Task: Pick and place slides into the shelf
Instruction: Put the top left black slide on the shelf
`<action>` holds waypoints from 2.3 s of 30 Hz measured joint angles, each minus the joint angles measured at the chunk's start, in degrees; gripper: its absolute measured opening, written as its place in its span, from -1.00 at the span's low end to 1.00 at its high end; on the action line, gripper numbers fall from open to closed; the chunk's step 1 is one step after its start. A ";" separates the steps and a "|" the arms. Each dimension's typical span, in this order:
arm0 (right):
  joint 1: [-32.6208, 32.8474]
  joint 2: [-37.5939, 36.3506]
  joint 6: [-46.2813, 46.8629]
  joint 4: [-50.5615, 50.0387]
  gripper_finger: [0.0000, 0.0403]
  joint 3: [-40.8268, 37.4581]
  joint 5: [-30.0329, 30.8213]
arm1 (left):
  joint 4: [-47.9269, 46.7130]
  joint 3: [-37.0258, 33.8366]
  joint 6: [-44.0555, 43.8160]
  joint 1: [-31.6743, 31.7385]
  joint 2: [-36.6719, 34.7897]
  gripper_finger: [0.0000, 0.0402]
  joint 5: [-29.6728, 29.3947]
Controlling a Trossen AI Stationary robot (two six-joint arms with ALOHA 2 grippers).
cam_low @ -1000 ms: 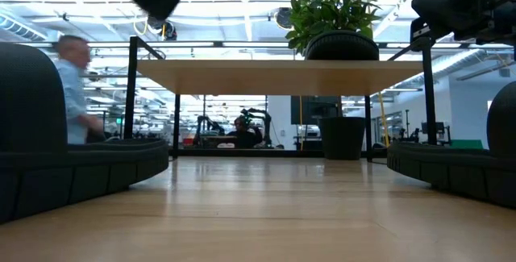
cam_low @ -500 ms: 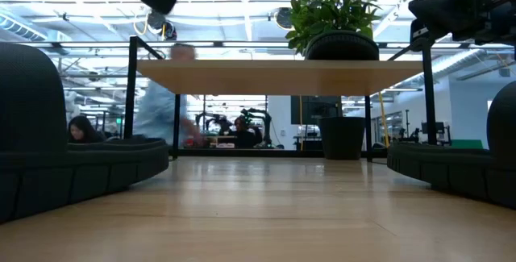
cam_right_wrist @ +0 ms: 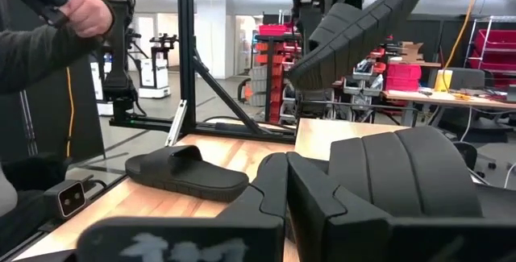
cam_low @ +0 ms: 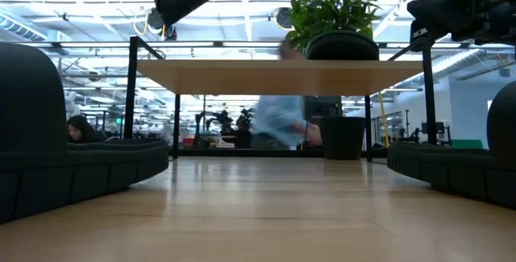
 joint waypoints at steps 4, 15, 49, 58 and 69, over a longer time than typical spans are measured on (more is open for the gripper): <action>0.00 0.00 -0.02 0.01 -1.00 0.00 0.00 | -13.12 11.66 5.45 0.06 9.46 -0.99 0.43; 0.00 0.00 0.34 0.01 -1.00 0.00 0.00 | -28.95 31.66 11.21 3.69 30.10 -1.00 5.91; 0.02 0.02 0.00 1.32 -1.00 0.00 -0.03 | -27.94 33.62 11.46 8.08 43.77 -0.97 10.09; 0.02 0.01 0.02 1.31 -1.00 0.02 -0.03 | -25.88 33.58 12.82 7.98 43.77 -0.97 10.12; 0.02 0.00 0.25 1.35 -1.00 0.02 -0.03 | -27.87 32.94 8.85 8.20 43.68 -0.99 16.39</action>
